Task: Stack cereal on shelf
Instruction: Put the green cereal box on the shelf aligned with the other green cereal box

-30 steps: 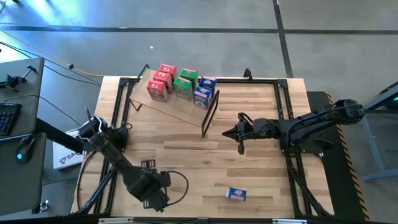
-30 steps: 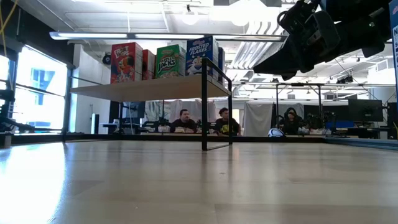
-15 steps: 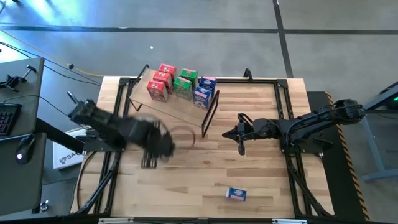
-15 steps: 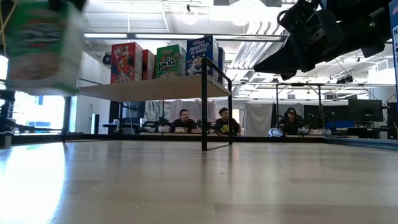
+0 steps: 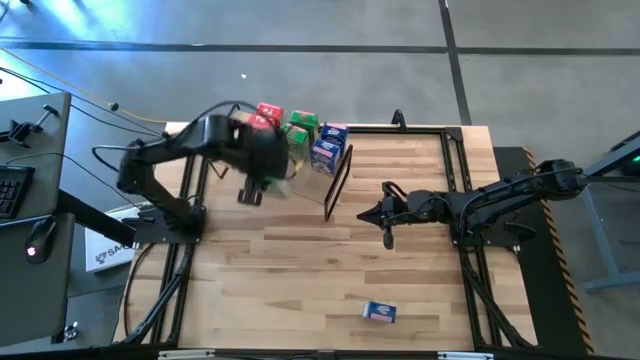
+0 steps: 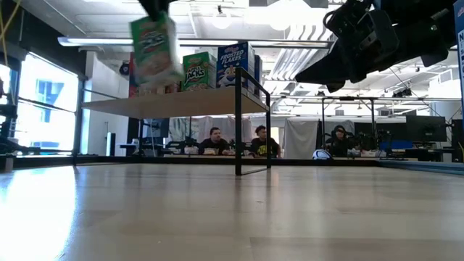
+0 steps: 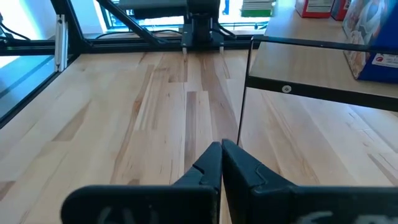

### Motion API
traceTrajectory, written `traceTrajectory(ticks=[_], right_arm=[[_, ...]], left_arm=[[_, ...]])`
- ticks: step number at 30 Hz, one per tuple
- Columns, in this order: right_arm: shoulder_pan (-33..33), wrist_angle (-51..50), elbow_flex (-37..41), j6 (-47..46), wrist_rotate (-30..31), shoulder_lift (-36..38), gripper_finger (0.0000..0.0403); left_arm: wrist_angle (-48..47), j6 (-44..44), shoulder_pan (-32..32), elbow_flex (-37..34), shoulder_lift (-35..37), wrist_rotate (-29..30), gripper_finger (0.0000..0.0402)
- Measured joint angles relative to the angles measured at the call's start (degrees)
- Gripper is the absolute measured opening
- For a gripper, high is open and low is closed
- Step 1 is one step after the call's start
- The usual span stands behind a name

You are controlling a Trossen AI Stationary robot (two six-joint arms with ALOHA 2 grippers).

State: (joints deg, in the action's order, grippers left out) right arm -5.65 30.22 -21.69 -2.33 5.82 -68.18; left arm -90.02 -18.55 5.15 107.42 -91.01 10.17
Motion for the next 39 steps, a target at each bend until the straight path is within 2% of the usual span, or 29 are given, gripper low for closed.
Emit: traceTrajectory(ticks=[5, 11, 17, 29, 39], right_arm=[[0.00, 0.01, 0.00, 0.04, 0.00, 0.00, 0.0001], [0.00, -0.01, 0.00, 0.28, 0.00, 0.00, 0.0001], [-0.01, -0.04, 0.00, 0.28, 0.01, 0.00, 0.0001], [-0.02, -0.40, 0.00, 0.26, 0.02, 0.00, 0.0001], [0.00, -0.40, 0.00, 0.24, 0.02, 0.00, 0.0001]], left_arm=[[0.11, -8.51, 5.48, 5.12, -2.92, 0.51, 0.0167], [-0.05, -14.49, 8.11, 6.35, -6.39, 2.63, 0.0167], [1.51, -15.09, 8.11, 6.42, -6.92, 5.14, 0.0172], [3.35, -14.61, 8.28, 6.40, -6.81, 6.14, 0.0216], [2.80, -13.91, 6.69, 6.31, -6.12, 9.11, 0.0218]])
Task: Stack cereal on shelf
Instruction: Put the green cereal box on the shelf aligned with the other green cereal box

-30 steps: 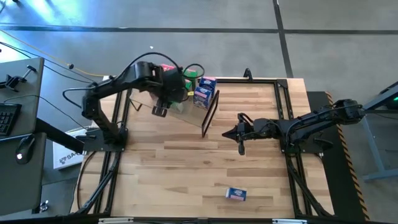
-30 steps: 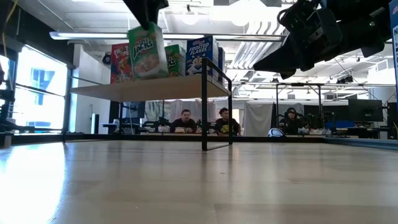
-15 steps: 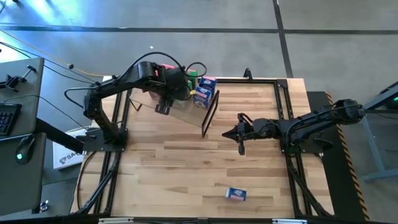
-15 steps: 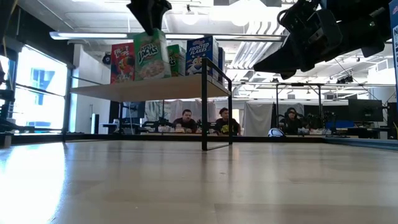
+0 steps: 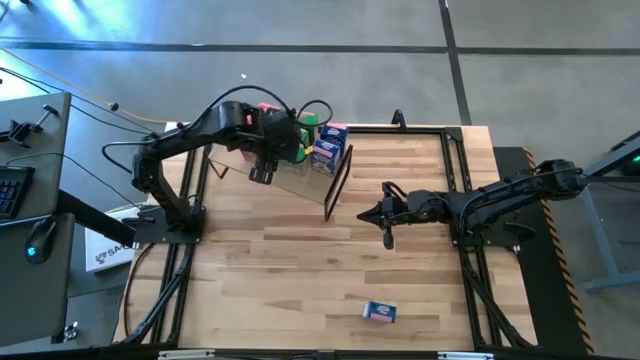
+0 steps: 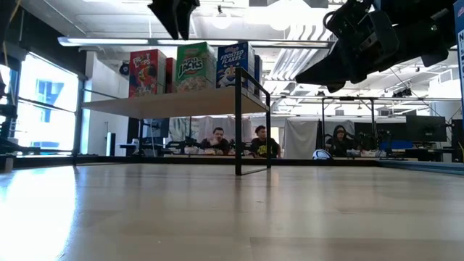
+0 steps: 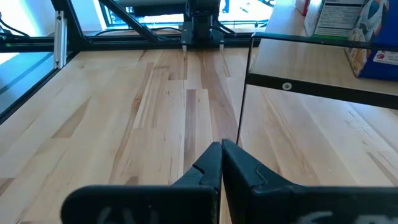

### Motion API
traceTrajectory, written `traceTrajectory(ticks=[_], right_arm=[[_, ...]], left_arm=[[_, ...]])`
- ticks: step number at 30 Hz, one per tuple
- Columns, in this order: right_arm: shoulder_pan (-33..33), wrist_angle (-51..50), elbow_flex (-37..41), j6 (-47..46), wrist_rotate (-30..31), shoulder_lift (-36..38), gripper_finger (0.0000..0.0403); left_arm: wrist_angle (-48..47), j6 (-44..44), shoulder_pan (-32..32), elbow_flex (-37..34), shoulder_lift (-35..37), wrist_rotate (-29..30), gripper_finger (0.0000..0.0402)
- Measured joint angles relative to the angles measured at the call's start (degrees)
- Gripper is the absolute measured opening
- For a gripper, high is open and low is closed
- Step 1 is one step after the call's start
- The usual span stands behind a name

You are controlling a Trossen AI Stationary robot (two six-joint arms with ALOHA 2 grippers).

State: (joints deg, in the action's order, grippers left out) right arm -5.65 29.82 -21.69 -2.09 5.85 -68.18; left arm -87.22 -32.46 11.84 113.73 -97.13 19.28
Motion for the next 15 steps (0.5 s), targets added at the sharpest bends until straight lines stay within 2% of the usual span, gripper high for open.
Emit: traceTrajectory(ticks=[2, 7, 12, 15], right_arm=[[0.00, -0.02, 0.00, 0.00, 0.00, 0.00, 0.0001], [-0.01, -0.04, 0.00, 0.15, 0.01, 0.00, 0.0001], [0.00, -0.43, 0.00, 0.17, 0.02, 0.00, 0.0001], [0.00, -0.52, 0.00, 0.17, 0.02, 0.00, 0.0001]], left_arm=[[0.84, 2.89, -1.44, 0.00, 1.09, -1.07, 0.0208], [9.30, 10.48, -5.00, -1.70, 3.48, -9.50, 0.0154], [25.77, 11.15, -6.42, -9.01, 6.42, -10.24, 0.0067], [30.45, 11.68, -6.10, -12.76, 6.33, -10.14, 0.0015]])
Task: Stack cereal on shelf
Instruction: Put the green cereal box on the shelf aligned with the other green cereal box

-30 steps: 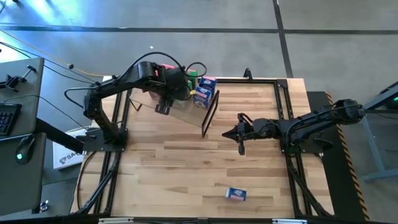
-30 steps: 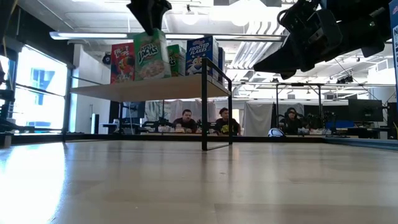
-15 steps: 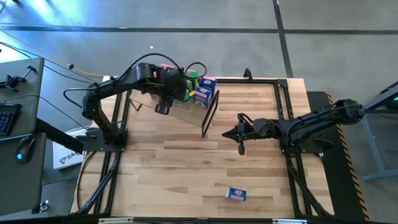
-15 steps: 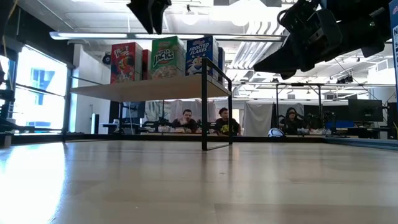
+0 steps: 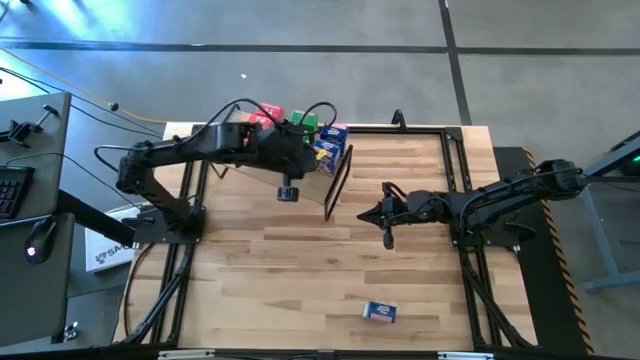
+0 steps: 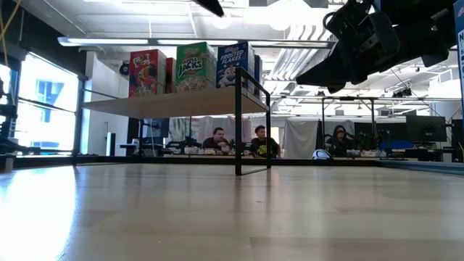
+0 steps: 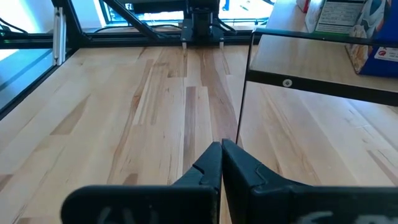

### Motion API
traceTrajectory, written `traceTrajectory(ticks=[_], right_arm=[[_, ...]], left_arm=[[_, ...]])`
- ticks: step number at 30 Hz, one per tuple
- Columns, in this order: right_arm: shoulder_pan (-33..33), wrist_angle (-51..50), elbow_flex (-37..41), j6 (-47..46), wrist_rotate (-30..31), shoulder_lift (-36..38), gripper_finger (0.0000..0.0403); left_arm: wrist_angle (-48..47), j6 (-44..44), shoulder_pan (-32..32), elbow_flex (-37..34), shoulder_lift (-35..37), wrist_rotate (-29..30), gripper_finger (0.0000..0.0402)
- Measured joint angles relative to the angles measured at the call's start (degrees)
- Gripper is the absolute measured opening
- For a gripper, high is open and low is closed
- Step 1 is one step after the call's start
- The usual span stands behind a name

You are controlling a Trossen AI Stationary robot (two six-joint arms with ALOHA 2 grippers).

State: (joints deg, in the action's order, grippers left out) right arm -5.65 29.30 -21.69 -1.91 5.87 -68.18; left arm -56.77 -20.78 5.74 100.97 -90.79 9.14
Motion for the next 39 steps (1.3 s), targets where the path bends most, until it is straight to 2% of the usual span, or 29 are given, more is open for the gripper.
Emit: traceTrajectory(ticks=[3, 12, 39], right_arm=[[0.00, -0.15, 0.00, -0.04, -0.01, 0.00, 0.0001], [-0.01, -0.37, 0.00, -0.19, 0.00, 0.00, 0.0001], [-0.01, -0.84, 0.00, -0.17, -0.02, 0.00, 0.0001]], left_arm=[[3.82, 0.64, -0.02, -2.98, -0.68, 1.07, 0.0009], [6.60, 0.53, -0.51, -7.49, -2.22, 10.82, 0.0001], [1.02, 5.15, 0.41, -7.52, -1.07, 15.93, 0.0000]])
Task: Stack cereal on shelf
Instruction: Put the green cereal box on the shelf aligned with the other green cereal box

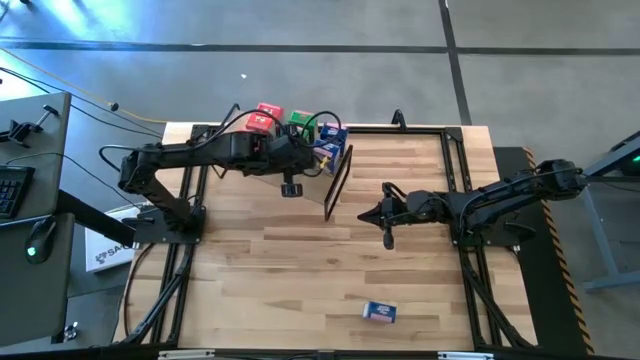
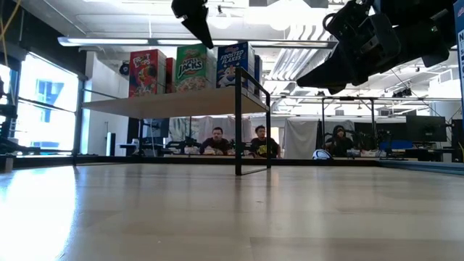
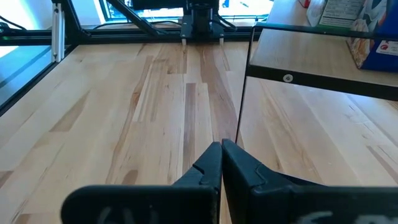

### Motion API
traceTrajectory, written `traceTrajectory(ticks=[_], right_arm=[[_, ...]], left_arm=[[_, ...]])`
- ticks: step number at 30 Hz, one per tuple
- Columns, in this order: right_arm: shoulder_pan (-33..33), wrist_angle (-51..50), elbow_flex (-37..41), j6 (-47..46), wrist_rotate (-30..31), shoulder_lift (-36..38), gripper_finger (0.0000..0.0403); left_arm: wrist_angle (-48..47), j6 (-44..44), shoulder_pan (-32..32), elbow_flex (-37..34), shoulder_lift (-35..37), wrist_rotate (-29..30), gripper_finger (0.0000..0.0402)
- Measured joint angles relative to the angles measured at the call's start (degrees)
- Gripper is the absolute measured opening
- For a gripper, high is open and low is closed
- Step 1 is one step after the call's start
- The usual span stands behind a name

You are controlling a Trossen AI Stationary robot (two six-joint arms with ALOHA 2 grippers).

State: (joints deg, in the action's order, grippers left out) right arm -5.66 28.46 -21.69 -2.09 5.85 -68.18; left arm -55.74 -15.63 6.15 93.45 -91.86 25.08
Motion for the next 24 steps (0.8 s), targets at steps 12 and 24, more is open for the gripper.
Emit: traceTrajectory(ticks=[12, 24], right_arm=[[-0.01, 0.01, 0.00, -0.02, 0.00, 0.00, 0.0001], [-0.01, -0.05, 0.00, -0.68, -0.13, 0.00, 0.0001]], left_arm=[[-0.60, 2.01, -1.78, 0.02, 0.49, 1.82, 0.0000], [-6.39, 10.44, -6.11, -1.23, 3.15, 7.12, 0.0000]])
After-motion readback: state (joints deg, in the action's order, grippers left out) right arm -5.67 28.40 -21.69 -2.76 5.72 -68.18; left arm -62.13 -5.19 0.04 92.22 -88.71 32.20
